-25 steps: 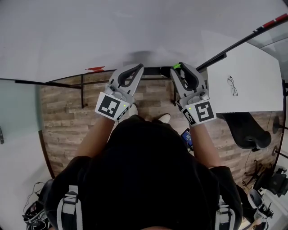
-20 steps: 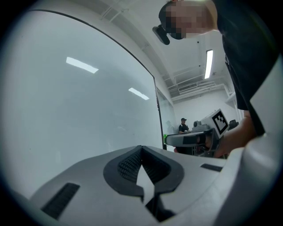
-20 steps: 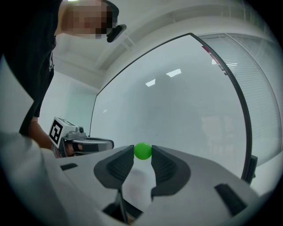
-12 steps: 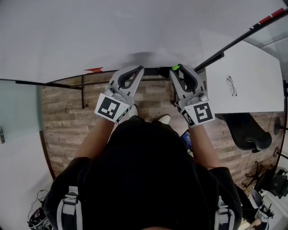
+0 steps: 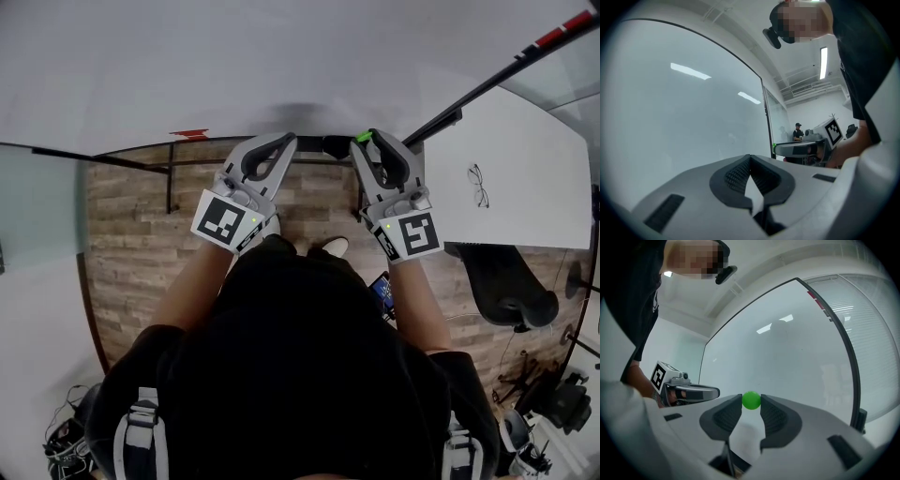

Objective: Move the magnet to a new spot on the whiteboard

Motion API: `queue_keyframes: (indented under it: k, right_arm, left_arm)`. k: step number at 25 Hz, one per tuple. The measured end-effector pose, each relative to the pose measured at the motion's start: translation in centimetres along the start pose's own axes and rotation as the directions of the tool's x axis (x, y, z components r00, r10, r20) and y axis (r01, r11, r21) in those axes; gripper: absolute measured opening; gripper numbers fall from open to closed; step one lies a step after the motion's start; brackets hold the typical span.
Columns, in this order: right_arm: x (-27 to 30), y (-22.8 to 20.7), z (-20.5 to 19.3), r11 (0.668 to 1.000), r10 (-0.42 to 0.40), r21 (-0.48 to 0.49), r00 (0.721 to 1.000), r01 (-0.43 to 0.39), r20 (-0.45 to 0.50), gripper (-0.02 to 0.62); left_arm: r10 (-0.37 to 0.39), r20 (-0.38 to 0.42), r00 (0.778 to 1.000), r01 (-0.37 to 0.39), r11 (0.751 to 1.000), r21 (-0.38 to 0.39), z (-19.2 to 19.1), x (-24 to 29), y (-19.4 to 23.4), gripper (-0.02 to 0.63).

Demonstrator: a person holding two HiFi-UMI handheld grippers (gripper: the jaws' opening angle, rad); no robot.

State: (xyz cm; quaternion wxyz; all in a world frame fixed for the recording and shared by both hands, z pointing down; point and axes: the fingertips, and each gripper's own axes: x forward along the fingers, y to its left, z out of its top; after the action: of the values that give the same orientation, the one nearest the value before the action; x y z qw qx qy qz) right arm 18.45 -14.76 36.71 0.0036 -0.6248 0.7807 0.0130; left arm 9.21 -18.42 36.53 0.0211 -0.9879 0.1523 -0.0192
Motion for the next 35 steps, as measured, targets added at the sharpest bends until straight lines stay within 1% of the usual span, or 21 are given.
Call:
queue_keyframes:
  k: [4, 7, 12, 16, 20, 26, 30, 35]
  right_arm:
    - [-0.2, 0.0, -0.7, 0.999, 0.032, 0.022, 0.999, -0.032, 0.001, 0.120]
    - [0.3, 0.9, -0.9, 0.998, 0.053, 0.032, 0.999, -0.053, -0.001, 0.121]
    - [2.5, 3.6, -0.2, 0.998, 0.063, 0.024, 0.998, -0.063, 0.001, 0.120]
    - [5.8, 6.7, 0.2, 0.998, 0.059, 0.008, 0.998, -0.059, -0.002, 0.120]
    - [10.1, 10.9, 0.3, 0.999, 0.040, -0.002, 0.999, -0.040, -0.016, 0.120]
    - [16.9, 16.7, 1.1, 0.999, 0.010, -0.037, 1.000, -0.010, -0.018, 0.121]
    - [20.3, 19.4, 0.7, 0.998, -0.044, -0.039, 0.998, 0.042, -0.035, 0.121]
    - [23.7, 20.8, 0.1, 0.991, -0.136, -0.019, 0.988, 0.135, -0.067, 0.121]
  left_arm:
    - [0.037, -0.005, 0.999, -0.037, 0.999, -0.002, 0.2, -0.2, -0.4, 0.002]
    - [0.068, -0.010, 0.998, -0.068, 0.998, -0.001, 0.4, -1.3, 0.3, 0.002]
    - [0.096, -0.005, 0.995, -0.096, 0.995, 0.004, 0.6, -3.9, 3.3, 0.002]
    - [0.089, 0.000, 0.996, -0.089, 0.996, 0.006, 0.5, -6.2, 6.7, 0.002]
    - [0.066, -0.008, 0.998, -0.066, 0.998, 0.015, 0.1, -9.4, 10.7, 0.002]
    - [0.069, -0.004, 0.998, -0.069, 0.997, 0.021, -0.8, -14.5, 18.1, 0.002]
    - [0.075, 0.005, 0.997, -0.075, 0.997, 0.020, -1.3, -17.4, 21.9, 0.003]
    - [0.061, 0.013, 0.998, -0.061, 0.998, 0.013, -1.5, -18.9, 25.5, 0.002]
